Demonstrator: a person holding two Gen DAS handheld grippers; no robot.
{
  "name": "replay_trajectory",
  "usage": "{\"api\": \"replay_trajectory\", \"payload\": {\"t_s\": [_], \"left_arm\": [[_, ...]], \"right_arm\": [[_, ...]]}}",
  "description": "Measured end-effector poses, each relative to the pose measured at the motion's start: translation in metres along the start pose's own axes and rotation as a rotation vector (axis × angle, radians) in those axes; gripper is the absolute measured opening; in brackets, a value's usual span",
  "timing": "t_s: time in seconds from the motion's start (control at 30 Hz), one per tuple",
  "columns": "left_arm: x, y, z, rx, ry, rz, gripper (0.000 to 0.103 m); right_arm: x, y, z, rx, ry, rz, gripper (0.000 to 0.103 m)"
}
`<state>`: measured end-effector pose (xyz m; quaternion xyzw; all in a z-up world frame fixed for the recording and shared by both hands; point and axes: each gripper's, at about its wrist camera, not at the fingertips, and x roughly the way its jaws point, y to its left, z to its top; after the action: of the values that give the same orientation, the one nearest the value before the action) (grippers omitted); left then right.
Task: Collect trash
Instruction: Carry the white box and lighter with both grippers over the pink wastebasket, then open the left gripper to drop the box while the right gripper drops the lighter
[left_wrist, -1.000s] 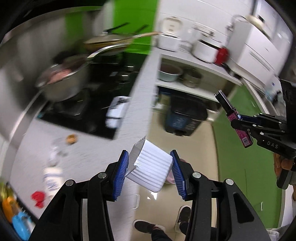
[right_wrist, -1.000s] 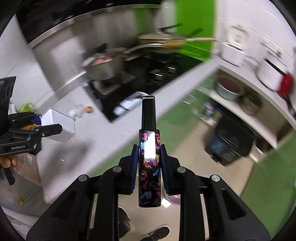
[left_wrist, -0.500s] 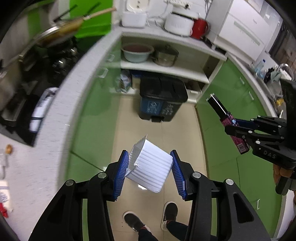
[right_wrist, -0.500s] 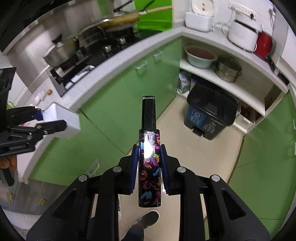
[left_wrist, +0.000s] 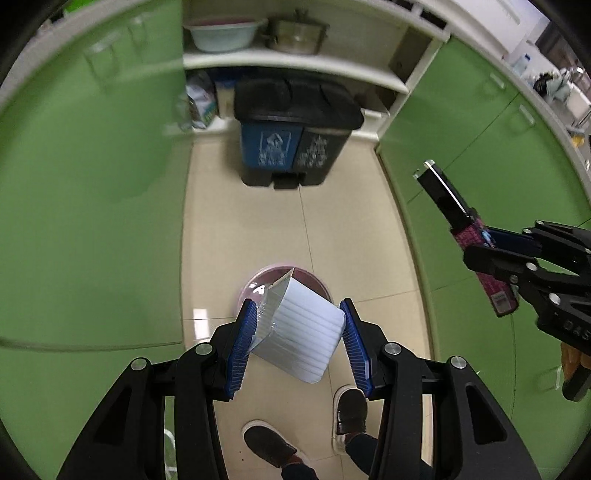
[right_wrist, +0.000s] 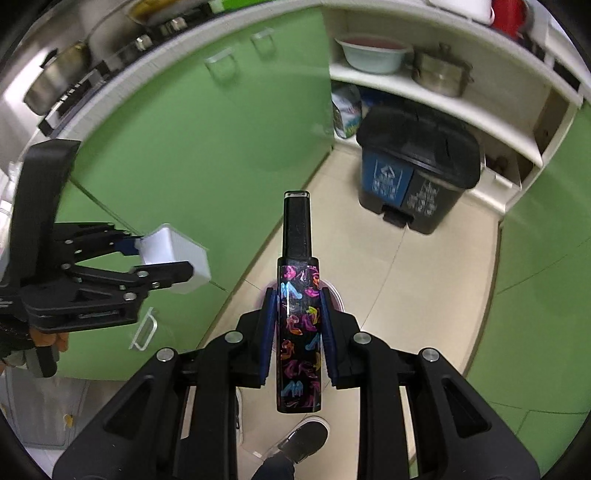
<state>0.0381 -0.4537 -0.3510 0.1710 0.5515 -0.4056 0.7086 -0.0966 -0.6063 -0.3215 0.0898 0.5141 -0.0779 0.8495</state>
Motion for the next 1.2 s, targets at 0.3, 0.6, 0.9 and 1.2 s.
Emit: {"api": "replay_trajectory", "payload": {"t_s": [0.3,0.6,0.9,1.2], "left_arm": [[0.084,0.005,-0.012,0.011,0.059,-0.021,0.049],[0.088,0.014,-0.014,-0.004,0.02,0.03,0.095],[0.078,0.029,-0.023,-0.022,0.016,0.046,0.096],[0.056,0.051,-0.035,-0.074,-0.006,0.048,0.096]], "right_arm": [[0.058,-0.027,-0.032,0.034,0.031,-0.009,0.023],[0.069,-0.028,-0.039,0.044,0.036,-0.01,0.023],[0.074,-0.019,-0.039,0.026,0.041,-0.002,0.023],[0.091,-0.005,-0.031,-0.006,0.06,0.02,0.023]]}}
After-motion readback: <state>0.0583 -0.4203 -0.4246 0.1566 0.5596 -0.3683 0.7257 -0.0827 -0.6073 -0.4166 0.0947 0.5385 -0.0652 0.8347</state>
